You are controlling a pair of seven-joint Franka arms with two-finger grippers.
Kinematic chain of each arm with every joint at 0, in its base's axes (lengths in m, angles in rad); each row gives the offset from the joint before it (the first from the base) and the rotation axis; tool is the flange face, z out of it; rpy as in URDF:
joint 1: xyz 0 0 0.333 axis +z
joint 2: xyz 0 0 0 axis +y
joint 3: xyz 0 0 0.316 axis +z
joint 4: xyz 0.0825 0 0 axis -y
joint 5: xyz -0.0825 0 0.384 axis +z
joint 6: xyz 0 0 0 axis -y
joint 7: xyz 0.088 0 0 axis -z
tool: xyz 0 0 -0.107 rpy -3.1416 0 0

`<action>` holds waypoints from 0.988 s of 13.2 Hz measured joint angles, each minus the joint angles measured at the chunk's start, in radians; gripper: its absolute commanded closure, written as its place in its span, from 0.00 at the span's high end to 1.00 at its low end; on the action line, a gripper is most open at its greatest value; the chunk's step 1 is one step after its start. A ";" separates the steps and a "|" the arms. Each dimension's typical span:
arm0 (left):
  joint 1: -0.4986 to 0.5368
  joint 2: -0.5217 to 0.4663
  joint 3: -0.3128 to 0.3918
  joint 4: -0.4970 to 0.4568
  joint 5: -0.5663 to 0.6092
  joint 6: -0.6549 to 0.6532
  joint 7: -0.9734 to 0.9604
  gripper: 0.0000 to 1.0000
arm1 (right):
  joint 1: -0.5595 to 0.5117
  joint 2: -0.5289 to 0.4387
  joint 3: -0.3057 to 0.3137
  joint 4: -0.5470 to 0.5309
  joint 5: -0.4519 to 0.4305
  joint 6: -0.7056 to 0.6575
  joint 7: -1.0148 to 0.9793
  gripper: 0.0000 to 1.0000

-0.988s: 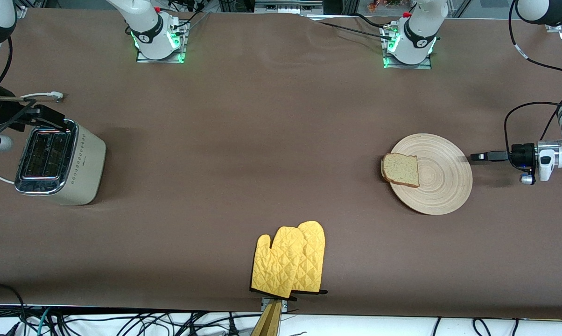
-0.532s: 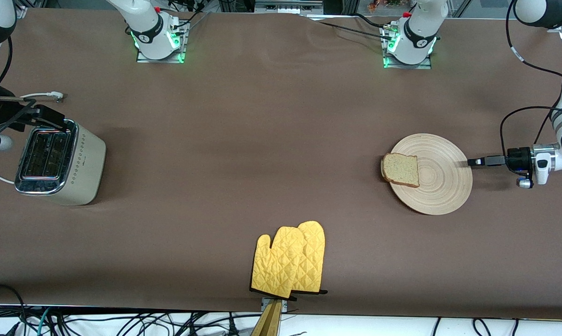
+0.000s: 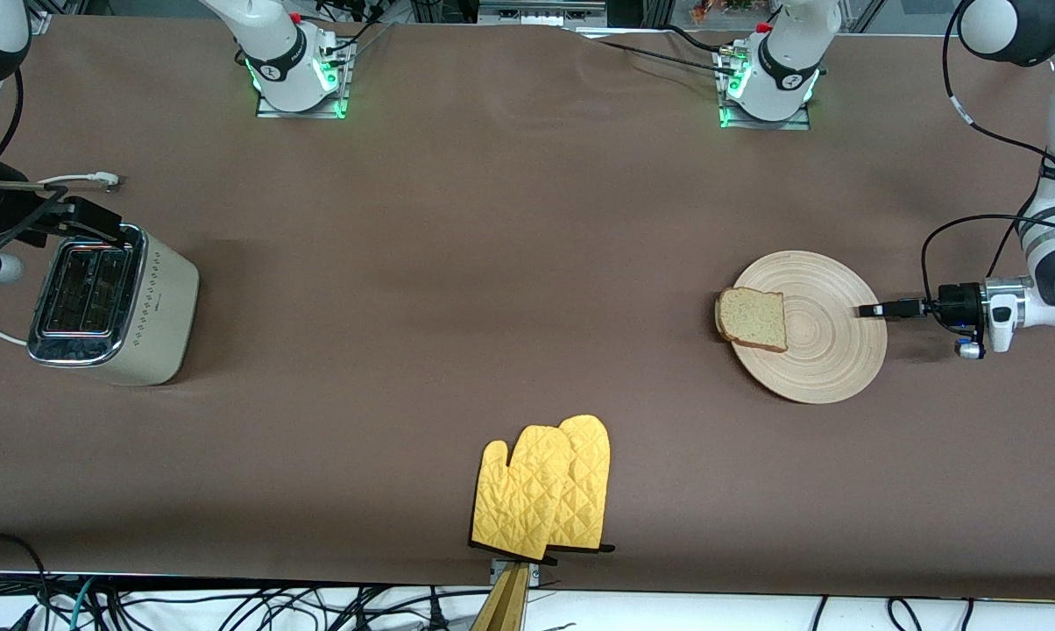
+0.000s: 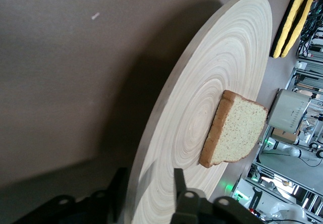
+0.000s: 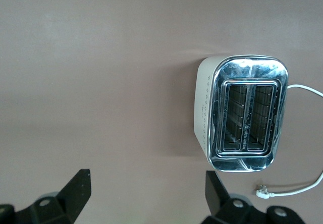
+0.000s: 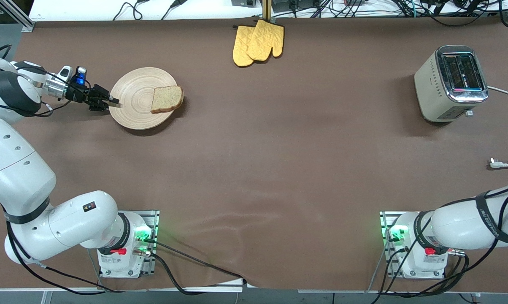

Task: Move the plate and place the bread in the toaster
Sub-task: 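Press the left gripper against the plate rim and push it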

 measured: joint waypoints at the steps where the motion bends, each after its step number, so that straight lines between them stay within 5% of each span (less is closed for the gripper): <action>1: -0.002 0.000 0.000 0.000 0.000 0.001 0.000 0.00 | 0.000 0.000 0.000 0.000 0.000 0.000 0.000 1.00; 13: -0.036 -0.001 -0.056 0.001 -0.024 -0.014 0.037 0.00 | -0.001 0.000 0.000 0.000 0.000 0.000 0.000 1.00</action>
